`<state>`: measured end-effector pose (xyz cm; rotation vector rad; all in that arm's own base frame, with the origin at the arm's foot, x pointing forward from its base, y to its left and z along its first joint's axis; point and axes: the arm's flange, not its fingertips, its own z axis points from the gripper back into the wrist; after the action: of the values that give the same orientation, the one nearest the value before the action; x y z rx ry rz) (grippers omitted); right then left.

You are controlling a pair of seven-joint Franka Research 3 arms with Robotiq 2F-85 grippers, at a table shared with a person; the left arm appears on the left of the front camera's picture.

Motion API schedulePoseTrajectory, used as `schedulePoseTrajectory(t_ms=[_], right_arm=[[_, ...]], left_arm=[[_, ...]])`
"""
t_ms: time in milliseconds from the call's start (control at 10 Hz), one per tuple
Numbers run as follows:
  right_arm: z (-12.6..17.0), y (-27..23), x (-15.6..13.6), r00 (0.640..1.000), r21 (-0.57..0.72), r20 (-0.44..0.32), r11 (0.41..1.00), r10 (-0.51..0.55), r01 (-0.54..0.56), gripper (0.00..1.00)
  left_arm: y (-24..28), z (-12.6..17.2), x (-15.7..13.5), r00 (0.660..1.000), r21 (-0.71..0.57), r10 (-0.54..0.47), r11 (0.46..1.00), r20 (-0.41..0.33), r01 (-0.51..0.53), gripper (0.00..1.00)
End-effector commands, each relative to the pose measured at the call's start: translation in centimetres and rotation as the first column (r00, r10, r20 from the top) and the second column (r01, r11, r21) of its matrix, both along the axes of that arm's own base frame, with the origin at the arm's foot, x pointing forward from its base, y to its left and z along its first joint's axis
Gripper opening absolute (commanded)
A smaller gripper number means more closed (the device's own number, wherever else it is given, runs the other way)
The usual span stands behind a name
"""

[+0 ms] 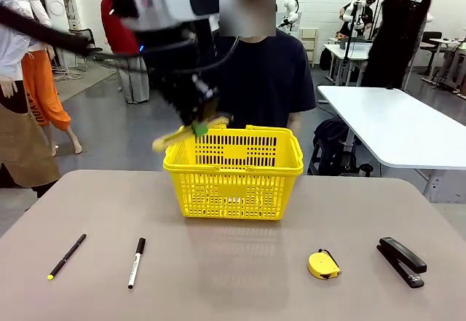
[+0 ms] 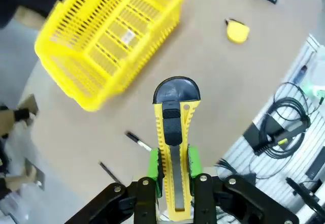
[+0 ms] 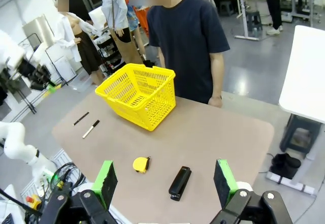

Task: Place the items the person wants into the basket.
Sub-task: Pick up the item the person points to and place it in the Market Basket.

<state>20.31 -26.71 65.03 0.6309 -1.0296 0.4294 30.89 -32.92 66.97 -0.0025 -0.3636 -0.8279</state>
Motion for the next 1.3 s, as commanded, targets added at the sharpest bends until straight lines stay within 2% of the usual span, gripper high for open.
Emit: schedulePoseTrajectory(t_ms=[0, 200, 400, 600, 800, 1000, 1200], right_arm=[[0.2, 0.1, 0.1, 0.999, 0.011, 0.030, 1.000, 0.014, -0.014, 1.00], [0.2, 0.1, 0.1, 0.999, 0.011, 0.030, 1.000, 0.014, -0.014, 1.00], [0.2, 0.1, 0.1, 0.999, 0.011, 0.030, 1.000, 0.014, -0.014, 1.00], [0.2, 0.1, 0.1, 0.999, 0.011, 0.030, 1.000, 0.014, -0.014, 1.00], [0.2, 0.1, 0.1, 0.999, 0.011, 0.030, 1.000, 0.014, -0.014, 1.00], [0.2, 0.1, 0.1, 0.999, 0.011, 0.030, 1.000, 0.014, -0.014, 1.00], [0.2, 0.1, 0.1, 0.999, 0.011, 0.030, 1.000, 0.014, -0.014, 1.00]], left_arm=[[-3.0, 1.0, 7.4, 0.999, -0.009, -0.041, 0.999, 0.020, 0.041, 0.00], [-3.9, 1.2, 14.8, 1.000, 0.021, -0.014, 1.000, 0.024, 0.013, 0.00], [-4.4, -0.6, 20.5, 1.000, 0.084, 0.027, 0.996, 0.007, -0.028, 0.00], [-4.2, -3.6, 24.2, 0.998, 0.128, 0.040, 0.991, -0.056, -0.032, 0.00], [-3.6, -6.4, 25.6, 0.993, 0.190, 0.073, 0.980, -0.093, -0.055, 0.00], [-3.4, -7.9, 25.7, 0.991, 0.215, 0.084, 0.975, -0.104, -0.060, 0.00], [-4.1, -6.8, 24.0, 0.984, 0.162, 0.164, 0.975, -0.068, -0.152, 0.00]])
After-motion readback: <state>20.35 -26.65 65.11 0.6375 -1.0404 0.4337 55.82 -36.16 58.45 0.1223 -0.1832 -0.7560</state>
